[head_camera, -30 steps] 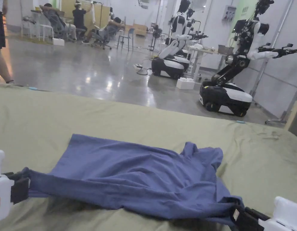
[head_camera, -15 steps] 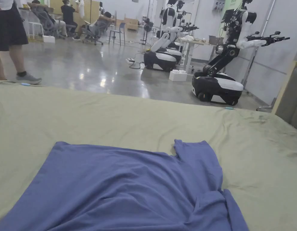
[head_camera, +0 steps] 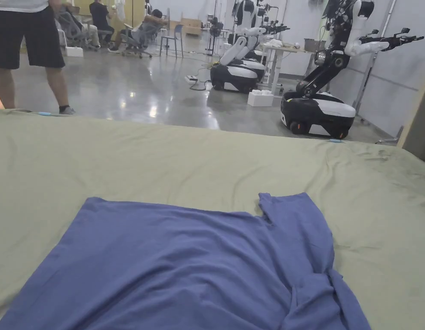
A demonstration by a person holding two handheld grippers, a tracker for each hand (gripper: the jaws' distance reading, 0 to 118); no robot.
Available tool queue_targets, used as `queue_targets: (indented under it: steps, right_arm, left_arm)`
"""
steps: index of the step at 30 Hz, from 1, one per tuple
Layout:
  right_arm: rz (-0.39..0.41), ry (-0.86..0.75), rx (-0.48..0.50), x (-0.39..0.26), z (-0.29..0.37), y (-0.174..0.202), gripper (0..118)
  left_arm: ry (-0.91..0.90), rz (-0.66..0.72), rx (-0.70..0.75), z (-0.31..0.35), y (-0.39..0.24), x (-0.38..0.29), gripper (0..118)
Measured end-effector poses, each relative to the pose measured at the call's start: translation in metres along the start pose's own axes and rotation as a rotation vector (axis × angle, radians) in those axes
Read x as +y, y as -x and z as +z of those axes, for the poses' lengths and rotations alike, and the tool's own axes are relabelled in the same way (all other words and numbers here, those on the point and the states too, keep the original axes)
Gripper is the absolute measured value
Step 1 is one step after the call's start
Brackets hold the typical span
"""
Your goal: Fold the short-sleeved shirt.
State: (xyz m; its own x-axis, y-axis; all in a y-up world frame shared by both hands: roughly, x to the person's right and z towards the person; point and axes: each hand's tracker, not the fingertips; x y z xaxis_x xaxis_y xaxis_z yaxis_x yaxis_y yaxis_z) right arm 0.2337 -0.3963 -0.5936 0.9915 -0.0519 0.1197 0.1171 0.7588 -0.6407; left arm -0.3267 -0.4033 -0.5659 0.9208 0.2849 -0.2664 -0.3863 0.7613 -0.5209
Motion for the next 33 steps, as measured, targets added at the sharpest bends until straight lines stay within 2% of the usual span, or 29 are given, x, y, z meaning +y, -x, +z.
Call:
queue_targets:
  steps: [2, 5, 6, 7, 8, 9, 10, 12, 13, 14, 15, 16, 17, 18, 20, 21, 27, 28, 29, 30, 31, 33]
  right_arm:
    - [0.026, 0.047, -0.014, 0.003, -0.004, 0.001, 6]
    - [0.020, 0.068, -0.008, 0.004, -0.009, 0.004, 6]
    - [0.014, 0.056, -0.006, 0.001, -0.010, 0.001, 14]
    - [-0.007, 0.029, -0.001, -0.002, -0.010, -0.002, 35]
    - [-0.031, 0.011, -0.002, -0.003, -0.009, -0.004, 74]
    - [-0.082, 0.011, -0.007, -0.004, -0.006, -0.007, 95]
    - [-0.130, 0.010, 0.013, -0.003, -0.001, -0.010, 101]
    - [-0.235, -0.038, 0.088, -0.002, 0.013, -0.020, 101]
    - [-0.274, -0.057, 0.107, 0.000, 0.021, -0.022, 100]
    - [-0.286, -0.066, 0.122, 0.004, 0.029, -0.024, 95]
    - [-0.277, -0.062, 0.123, 0.007, 0.039, -0.024, 73]
    - [-0.274, -0.067, 0.128, 0.008, 0.048, -0.023, 33]
    - [-0.258, -0.063, 0.133, 0.009, 0.054, -0.022, 3]
    - [-0.210, -0.064, 0.148, 0.010, 0.057, -0.019, 3]
    - [-0.136, -0.073, 0.094, 0.011, 0.065, -0.012, 3]
    - [-0.098, -0.043, 0.112, 0.014, 0.066, -0.010, 3]
    - [-0.147, -0.066, 0.183, 0.022, 0.061, -0.007, 3]
    - [-0.156, -0.067, 0.187, 0.023, 0.061, -0.008, 3]
    - [-0.159, -0.069, 0.188, 0.023, 0.061, -0.007, 3]
    - [-0.159, -0.069, 0.189, 0.023, 0.061, -0.006, 3]
    - [-0.155, -0.066, 0.195, 0.023, 0.061, -0.006, 3]
    - [-0.145, -0.055, 0.198, 0.024, 0.060, -0.009, 3]
  left_arm:
    - [0.003, -0.033, 0.006, 0.000, -0.004, 0.003, 4]
    - [0.043, -0.116, 0.026, -0.007, -0.013, 0.003, 5]
    - [0.056, -0.123, 0.012, -0.009, -0.014, 0.002, 16]
    - [0.061, -0.117, 0.012, -0.010, -0.014, 0.000, 43]
    - [0.070, -0.113, 0.010, -0.010, -0.014, 0.000, 91]
    - [0.091, -0.101, -0.001, -0.009, -0.012, -0.002, 103]
    - [0.098, -0.076, -0.034, -0.004, -0.010, -0.003, 102]
    - [0.053, -0.019, -0.083, 0.010, -0.008, 0.000, 100]
    - [0.026, 0.009, -0.088, 0.020, -0.008, 0.002, 95]
    - [0.000, 0.028, -0.102, 0.029, -0.007, 0.004, 66]
    - [-0.042, 0.039, -0.118, 0.040, -0.006, 0.007, 19]
    - [-0.074, 0.045, -0.109, 0.049, -0.007, 0.009, 0]
    - [-0.084, 0.044, -0.087, 0.051, -0.009, 0.011, 0]
    - [-0.093, 0.029, -0.016, 0.054, -0.009, 0.013, 0]
    - [-0.044, -0.012, -0.041, 0.052, -0.005, 0.022, 0]
    - [-0.043, -0.019, -0.027, 0.048, -0.006, 0.024, 0]
    - [0.031, -0.072, -0.046, 0.020, -0.002, 0.026, 0]
    - [0.037, -0.061, -0.044, 0.015, 0.000, 0.024, 10]
    - [0.040, -0.052, -0.047, 0.007, 0.007, 0.020, 57]
    - [0.078, -0.033, -0.050, -0.001, 0.010, 0.017, 97]
    - [0.107, -0.017, -0.069, -0.008, 0.013, 0.016, 109]
    - [0.117, 0.001, -0.092, -0.016, 0.014, 0.014, 108]
